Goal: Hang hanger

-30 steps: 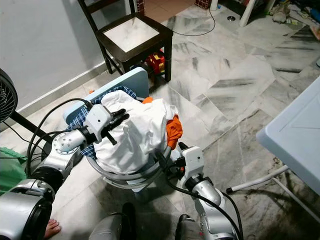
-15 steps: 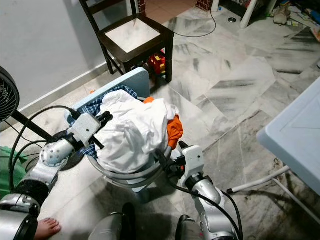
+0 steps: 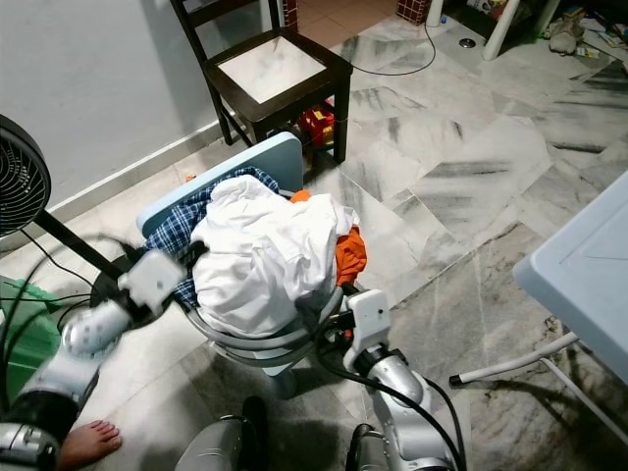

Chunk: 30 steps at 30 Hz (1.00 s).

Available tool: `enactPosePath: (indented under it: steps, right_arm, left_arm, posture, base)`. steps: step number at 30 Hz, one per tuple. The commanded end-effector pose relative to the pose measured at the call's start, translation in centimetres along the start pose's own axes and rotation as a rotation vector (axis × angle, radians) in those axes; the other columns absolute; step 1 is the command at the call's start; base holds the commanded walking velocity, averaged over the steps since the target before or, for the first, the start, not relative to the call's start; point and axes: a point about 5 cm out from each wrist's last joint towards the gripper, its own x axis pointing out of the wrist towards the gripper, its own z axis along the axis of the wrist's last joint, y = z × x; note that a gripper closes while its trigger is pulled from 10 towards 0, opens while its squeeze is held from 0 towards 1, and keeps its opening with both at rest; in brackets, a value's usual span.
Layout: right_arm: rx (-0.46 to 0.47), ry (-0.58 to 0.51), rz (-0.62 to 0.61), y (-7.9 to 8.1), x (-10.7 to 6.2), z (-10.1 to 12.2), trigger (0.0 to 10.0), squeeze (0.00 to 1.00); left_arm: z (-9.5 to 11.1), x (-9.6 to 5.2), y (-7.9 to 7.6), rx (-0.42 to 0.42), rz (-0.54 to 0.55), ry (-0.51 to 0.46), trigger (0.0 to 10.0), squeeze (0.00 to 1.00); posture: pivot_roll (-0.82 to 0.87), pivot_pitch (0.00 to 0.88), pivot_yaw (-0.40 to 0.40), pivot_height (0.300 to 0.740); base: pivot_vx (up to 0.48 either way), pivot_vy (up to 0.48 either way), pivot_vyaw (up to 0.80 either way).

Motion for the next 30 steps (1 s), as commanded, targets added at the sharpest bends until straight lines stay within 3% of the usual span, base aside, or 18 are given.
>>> enactPosePath:
  steps: [1, 7, 8, 9, 10, 11, 12, 14, 15, 16, 25, 30]
  right_arm:
    - [0.015, 0.011, 0.005, 0.0, -0.2, -0.1, 10.0, 0.00]
    - [0.044, -0.028, 0.005, 0.3, 0.1, 0.7, 10.0, 0.00]
    - [0.048, -0.035, 0.009, 0.6, 0.3, 0.8, 4.4, 0.00]
    - [0.053, -0.039, 0.014, 0.9, 0.5, 0.8, 3.4, 0.00]
    - [0.056, -0.041, 0.017, 1.1, 0.6, 0.8, 3.4, 0.00]
    - [0.059, -0.042, 0.022, 1.4, 0.8, 0.8, 2.5, 0.00]
    - [0.071, -0.043, 0.041, 2.0, 1.3, 0.9, 3.8, 0.00]
    - [0.082, -0.041, 0.063, 2.5, 1.6, 0.9, 8.2, 0.00]
    - [0.084, -0.040, 0.070, 2.7, 1.6, 0.9, 8.2, 0.00]
    - [0.085, -0.036, 0.080, 2.8, 1.6, 0.8, 10.0, 0.00]
    - [0.088, 0.008, 0.089, 2.5, 1.4, 0.0, 10.0, 0.00]
    - [0.061, 0.025, 0.072, 3.4, 2.1, -0.3, 9.9, 0.00]
  left_arm:
    - [-0.2, -0.3, -1.0, -0.015, -0.002, 0.026, 10.0, 0.00]
    - [0.4, -0.1, -3.2, -0.041, -0.013, 0.006, 10.0, 0.00]
    - [0.5, -0.1, -3.5, -0.049, -0.011, 0.004, 10.0, 0.00]
    - [0.6, 0.0, -3.7, -0.056, -0.009, 0.003, 10.0, 0.00]
    - [0.7, 0.0, -3.8, -0.061, -0.007, 0.002, 10.0, 0.00]
    - [0.8, 0.1, -3.9, -0.065, -0.008, 0.000, 10.0, 0.00]
    - [1.1, 0.3, -4.3, -0.071, -0.007, -0.004, 10.0, 0.00]
    - [1.3, 0.4, -4.5, -0.073, -0.004, -0.007, 10.0, 0.00]
    - [1.4, 0.4, -4.5, -0.074, -0.003, -0.007, 10.0, 0.00]
    - [1.4, 0.5, -4.4, -0.073, -0.001, -0.008, 10.0, 0.00]
    - [1.6, 0.5, -4.0, -0.061, 0.016, -0.007, 10.0, 0.00]
    - [1.8, 0.6, -3.8, -0.062, 0.016, -0.004, 10.0, 0.00]
  posture:
    - [0.00, 0.276, 0.067, 0.740]
    - [-0.01, 0.274, 0.067, 0.740]
    - [-0.01, 0.274, 0.066, 0.740]
    - [-0.01, 0.274, 0.066, 0.740]
    - [-0.01, 0.274, 0.066, 0.740]
    - [-0.01, 0.274, 0.066, 0.740]
    - [0.00, 0.274, 0.066, 0.740]
    - [0.00, 0.275, 0.065, 0.740]
    - [0.00, 0.275, 0.065, 0.740]
    - [0.00, 0.275, 0.065, 0.740]
    - [0.01, 0.277, 0.067, 0.740]
    - [0.01, 0.277, 0.074, 0.740]
  base:
    - [0.000, 0.000, 0.00]
    - [0.000, 0.000, 0.00]
    - [0.000, 0.000, 0.00]
    - [0.000, 0.000, 0.00]
    - [0.000, 0.000, 0.00]
    - [0.000, 0.000, 0.00]
    - [0.000, 0.000, 0.00]
    - [0.000, 0.000, 0.00]
    - [0.000, 0.000, 0.00]
    - [0.000, 0.000, 0.00]
    - [0.000, 0.000, 0.00]
    - [0.000, 0.000, 0.00]
